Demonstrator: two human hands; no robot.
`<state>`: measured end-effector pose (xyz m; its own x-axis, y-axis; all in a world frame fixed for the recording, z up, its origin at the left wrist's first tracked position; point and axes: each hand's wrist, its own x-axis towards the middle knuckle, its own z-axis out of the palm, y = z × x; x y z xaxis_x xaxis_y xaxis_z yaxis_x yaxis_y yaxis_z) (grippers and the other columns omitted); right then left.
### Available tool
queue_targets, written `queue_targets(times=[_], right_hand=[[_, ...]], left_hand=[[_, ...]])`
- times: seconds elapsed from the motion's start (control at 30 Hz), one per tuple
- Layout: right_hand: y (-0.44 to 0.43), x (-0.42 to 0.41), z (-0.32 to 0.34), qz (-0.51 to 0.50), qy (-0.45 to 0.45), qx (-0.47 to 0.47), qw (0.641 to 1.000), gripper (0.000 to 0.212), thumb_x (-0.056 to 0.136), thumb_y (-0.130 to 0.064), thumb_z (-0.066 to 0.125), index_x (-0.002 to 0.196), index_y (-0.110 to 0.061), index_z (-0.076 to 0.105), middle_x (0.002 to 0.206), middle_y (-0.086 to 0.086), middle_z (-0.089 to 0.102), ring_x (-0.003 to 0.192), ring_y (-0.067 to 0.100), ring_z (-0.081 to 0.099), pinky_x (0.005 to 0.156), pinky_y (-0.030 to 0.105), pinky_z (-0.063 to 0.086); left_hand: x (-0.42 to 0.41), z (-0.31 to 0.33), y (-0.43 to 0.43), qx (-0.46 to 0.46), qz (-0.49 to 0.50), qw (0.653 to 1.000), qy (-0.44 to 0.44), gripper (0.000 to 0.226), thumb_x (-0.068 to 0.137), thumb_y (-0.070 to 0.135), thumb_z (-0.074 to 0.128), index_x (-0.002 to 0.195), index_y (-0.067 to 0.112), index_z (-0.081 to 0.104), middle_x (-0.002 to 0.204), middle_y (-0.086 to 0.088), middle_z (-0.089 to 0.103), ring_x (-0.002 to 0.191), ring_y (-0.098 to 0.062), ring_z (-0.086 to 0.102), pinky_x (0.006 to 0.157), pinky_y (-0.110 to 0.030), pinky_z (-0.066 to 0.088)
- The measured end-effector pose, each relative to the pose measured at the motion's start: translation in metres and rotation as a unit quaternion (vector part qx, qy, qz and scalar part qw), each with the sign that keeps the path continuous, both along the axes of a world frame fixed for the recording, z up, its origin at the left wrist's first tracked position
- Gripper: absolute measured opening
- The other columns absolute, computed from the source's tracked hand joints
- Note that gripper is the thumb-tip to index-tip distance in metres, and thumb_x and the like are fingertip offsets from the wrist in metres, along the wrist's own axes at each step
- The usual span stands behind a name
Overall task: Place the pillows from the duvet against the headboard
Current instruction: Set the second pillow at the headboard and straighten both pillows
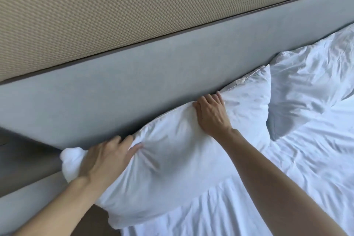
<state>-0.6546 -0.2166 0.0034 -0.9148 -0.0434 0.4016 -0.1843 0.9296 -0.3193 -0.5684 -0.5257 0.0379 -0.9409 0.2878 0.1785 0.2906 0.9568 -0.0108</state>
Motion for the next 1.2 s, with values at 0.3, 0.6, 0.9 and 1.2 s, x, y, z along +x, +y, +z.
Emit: queue_targets(times=[0.3,0.6,0.9,1.2], right_hand=[[-0.044,0.020,0.030,0.026,0.102,-0.086,0.991,0.023,0.104,-0.013,0.048,0.084,-0.008,0.058,0.081,0.012,0.055,0.080,0.036,0.051,0.092,0.052,0.045],[-0.050,0.038,0.016,0.056,0.040,-0.011,0.998,0.032,0.101,-0.032,0.047,0.116,-0.010,0.065,0.106,0.010,0.064,0.102,0.036,0.057,0.104,0.052,0.039],[-0.076,0.032,0.038,0.069,0.069,0.013,0.995,0.018,0.094,-0.023,0.057,0.103,-0.011,0.068,0.096,0.011,0.063,0.092,0.039,0.057,0.101,0.049,0.042],[-0.085,0.115,-0.005,0.148,-0.014,0.023,0.989,0.061,0.106,-0.048,0.026,0.157,-0.015,0.033,0.167,0.019,0.016,0.155,0.033,0.012,0.120,0.064,0.011]], left_hand=[[0.038,0.012,-0.036,0.041,0.010,0.995,0.093,0.035,0.097,0.036,0.054,0.070,0.013,0.052,0.058,-0.003,0.045,0.046,-0.032,0.051,0.037,-0.033,0.037],[0.027,0.014,-0.054,0.012,0.074,0.992,0.096,0.047,0.096,0.053,0.044,0.085,0.011,0.063,0.073,-0.011,0.062,0.072,-0.039,0.058,0.067,-0.048,0.040],[0.024,0.037,-0.087,-0.066,0.069,0.971,0.221,0.037,0.107,0.033,0.048,0.079,0.011,0.055,0.072,-0.013,0.049,0.061,-0.037,0.056,0.047,-0.043,0.042],[0.089,-0.012,0.037,-0.013,-0.096,0.992,0.082,0.071,0.100,0.051,0.048,0.154,0.007,0.036,0.164,-0.015,0.029,0.152,-0.031,0.027,0.119,-0.061,0.023]])
